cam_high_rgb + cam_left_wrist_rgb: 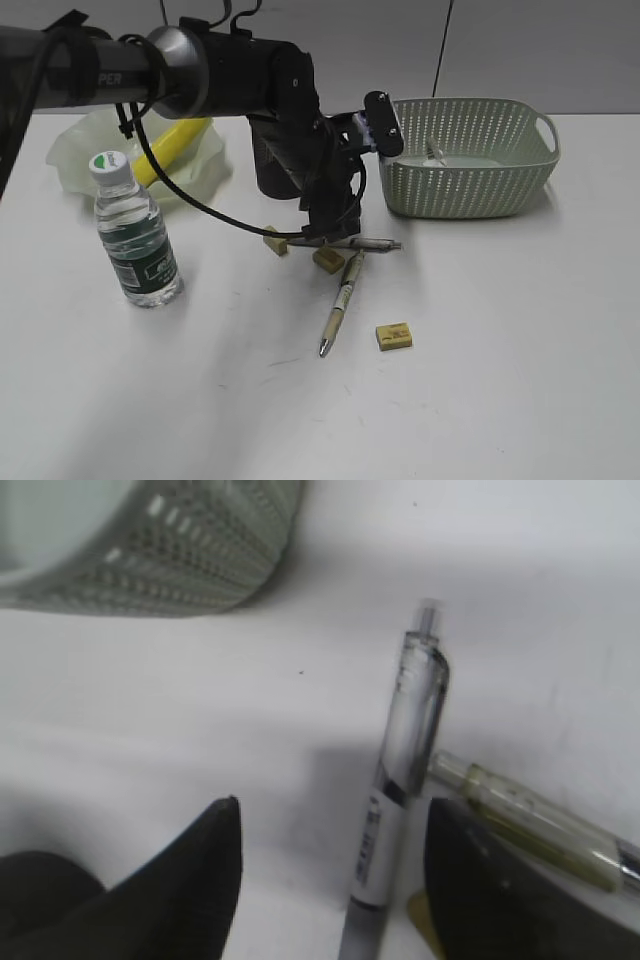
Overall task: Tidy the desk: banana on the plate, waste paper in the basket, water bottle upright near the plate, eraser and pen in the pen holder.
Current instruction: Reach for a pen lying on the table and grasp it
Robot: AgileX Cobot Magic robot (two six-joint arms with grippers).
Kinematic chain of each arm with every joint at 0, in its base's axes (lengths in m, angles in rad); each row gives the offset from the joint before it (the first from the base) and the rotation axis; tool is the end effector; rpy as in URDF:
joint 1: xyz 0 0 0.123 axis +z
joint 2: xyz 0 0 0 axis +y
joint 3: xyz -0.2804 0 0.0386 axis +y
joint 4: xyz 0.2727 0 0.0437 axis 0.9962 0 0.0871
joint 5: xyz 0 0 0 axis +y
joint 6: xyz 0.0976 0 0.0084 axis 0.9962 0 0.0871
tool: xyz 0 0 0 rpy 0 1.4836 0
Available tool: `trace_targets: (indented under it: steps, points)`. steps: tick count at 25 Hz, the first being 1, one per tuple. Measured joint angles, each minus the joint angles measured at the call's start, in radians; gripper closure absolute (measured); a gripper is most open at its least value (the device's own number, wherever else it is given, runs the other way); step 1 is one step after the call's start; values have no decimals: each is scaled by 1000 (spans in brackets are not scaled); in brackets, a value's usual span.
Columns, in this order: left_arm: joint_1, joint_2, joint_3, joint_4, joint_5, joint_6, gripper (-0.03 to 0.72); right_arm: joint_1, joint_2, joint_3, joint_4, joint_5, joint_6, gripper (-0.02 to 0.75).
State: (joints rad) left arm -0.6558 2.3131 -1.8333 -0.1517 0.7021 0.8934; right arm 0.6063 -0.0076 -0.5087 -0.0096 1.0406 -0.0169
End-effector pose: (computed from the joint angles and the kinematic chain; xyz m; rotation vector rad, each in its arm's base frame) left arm 0.4104 -0.3278 0.1300 1.7668 1.9802 -0.0900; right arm 0.0198 0.0128 0.2905 -0.6210 1.9292 0.3637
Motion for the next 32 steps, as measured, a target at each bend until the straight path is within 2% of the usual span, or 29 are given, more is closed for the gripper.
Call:
trace_targets:
  steps: [19,25,28,32]
  points:
    - [0,62,-1,31,-29,6,266,0,0,0,0,0,0,281]
    - [0,69,-1,34,-50,6,304,0,0,0,0,0,0,281]
    - [0,73,-3,34,-57,6,342,0,0,0,0,0,0,281]
    - [0,79,-8,34,-57,6,503,0,0,0,0,0,0,281]
